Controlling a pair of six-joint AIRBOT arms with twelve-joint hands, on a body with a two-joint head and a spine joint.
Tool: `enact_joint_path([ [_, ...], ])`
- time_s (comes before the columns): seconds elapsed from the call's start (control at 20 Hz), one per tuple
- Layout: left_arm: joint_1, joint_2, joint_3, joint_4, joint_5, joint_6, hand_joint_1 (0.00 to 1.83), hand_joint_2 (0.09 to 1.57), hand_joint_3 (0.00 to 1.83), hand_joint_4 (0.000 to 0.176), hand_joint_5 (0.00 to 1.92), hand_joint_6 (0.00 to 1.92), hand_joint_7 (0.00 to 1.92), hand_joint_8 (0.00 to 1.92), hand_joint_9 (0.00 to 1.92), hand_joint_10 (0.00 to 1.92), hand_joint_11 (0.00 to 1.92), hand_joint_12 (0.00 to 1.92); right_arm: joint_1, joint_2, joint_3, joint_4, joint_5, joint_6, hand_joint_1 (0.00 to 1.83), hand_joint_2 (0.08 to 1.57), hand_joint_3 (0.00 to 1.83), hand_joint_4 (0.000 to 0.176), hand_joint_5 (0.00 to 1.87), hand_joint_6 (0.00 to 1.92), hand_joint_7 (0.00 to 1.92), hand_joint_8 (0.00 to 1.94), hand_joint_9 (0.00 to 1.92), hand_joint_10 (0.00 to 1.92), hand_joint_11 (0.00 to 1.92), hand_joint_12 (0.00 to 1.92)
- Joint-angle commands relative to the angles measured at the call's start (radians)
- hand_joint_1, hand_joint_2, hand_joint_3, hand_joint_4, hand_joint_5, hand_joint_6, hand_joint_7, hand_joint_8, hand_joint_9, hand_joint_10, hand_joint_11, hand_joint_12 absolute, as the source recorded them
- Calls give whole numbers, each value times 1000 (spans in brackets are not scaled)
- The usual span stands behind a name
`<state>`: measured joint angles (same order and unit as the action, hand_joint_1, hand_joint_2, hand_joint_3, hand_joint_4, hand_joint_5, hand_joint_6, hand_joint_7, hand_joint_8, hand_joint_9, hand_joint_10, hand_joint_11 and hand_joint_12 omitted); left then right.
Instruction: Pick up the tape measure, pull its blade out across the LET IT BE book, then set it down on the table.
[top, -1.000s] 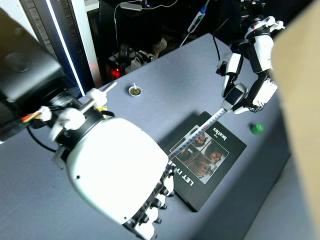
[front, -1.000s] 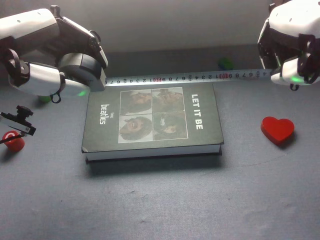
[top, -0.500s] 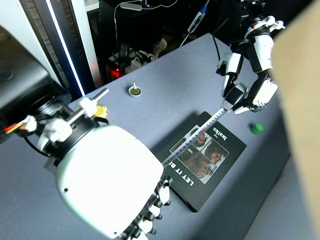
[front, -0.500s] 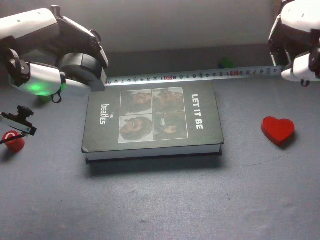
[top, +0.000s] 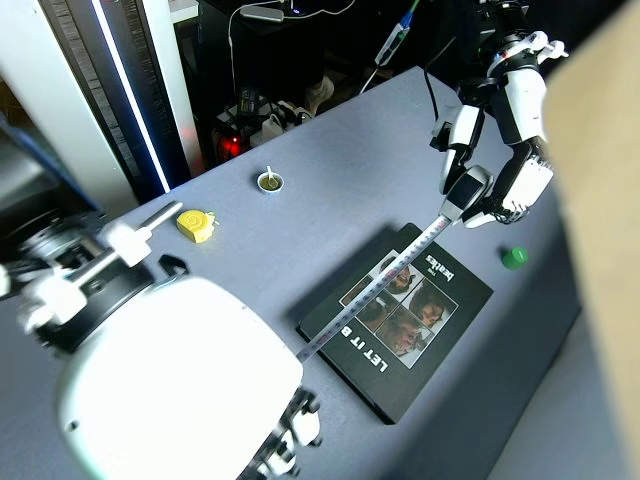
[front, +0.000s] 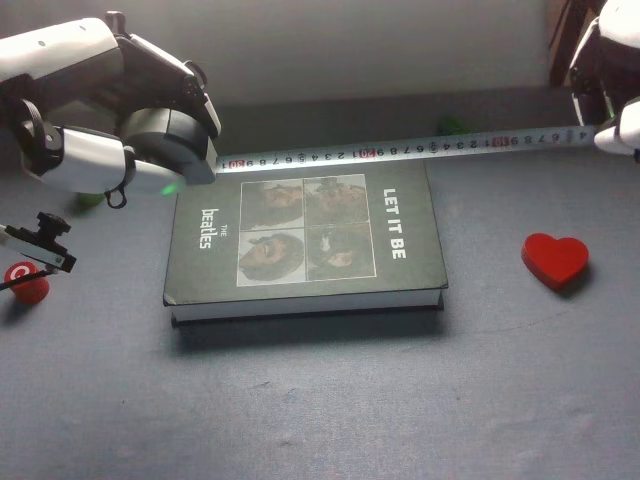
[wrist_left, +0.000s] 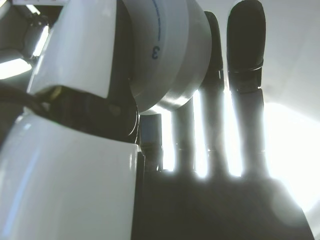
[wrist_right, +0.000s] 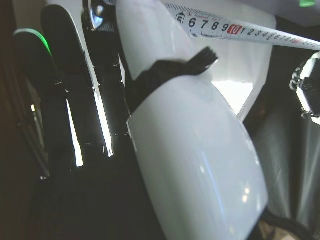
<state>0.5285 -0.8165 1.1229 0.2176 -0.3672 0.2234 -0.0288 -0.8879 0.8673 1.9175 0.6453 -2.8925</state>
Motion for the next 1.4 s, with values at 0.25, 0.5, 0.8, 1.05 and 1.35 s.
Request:
enact_joint_path([
  [0.25, -1, 16, -3, -16, -92, 12, 1380, 1102, 0, 0, 989, 793, 979, 969, 955, 1244, 892, 1101, 15, 26, 11, -70, 23, -17, 1216, 1159, 1, 0, 800, 1145, 1006, 1070, 868, 805, 657, 1330],
  [0.5, 6, 16, -5, -5, -96, 12, 1379, 1107, 0, 0, 965, 818, 985, 972, 935, 1267, 883, 1112, 7, 25, 5, -54, 16, -19, 1213, 1163, 1, 0, 796, 1151, 993, 1092, 855, 804, 651, 1333],
  [0.8, 13, 15, -5, 0, -108, 12, 1379, 1109, 0, 0, 969, 782, 984, 992, 924, 1285, 884, 1118, -9, 22, -15, -54, 9, -16, 1327, 1164, 3, 0, 792, 1133, 987, 1035, 777, 1295, 649, 1342],
  [1.05, 14, 15, -5, 0, -108, 12, 1379, 1110, 0, 0, 976, 766, 976, 1007, 921, 1291, 879, 1119, -26, 17, -17, -54, 7, -9, 1169, 1199, 4, 1, 744, 1325, 901, 1132, 762, 644, 608, 1275],
  [1.35, 15, 15, -5, 0, -108, 12, 1379, 1109, 0, 0, 969, 777, 982, 997, 927, 1283, 901, 1126, -44, 16, -27, -54, -6, -10, 594, 1124, 0, 0, 409, 3, 362, 0, 305, 2, 67, 989],
])
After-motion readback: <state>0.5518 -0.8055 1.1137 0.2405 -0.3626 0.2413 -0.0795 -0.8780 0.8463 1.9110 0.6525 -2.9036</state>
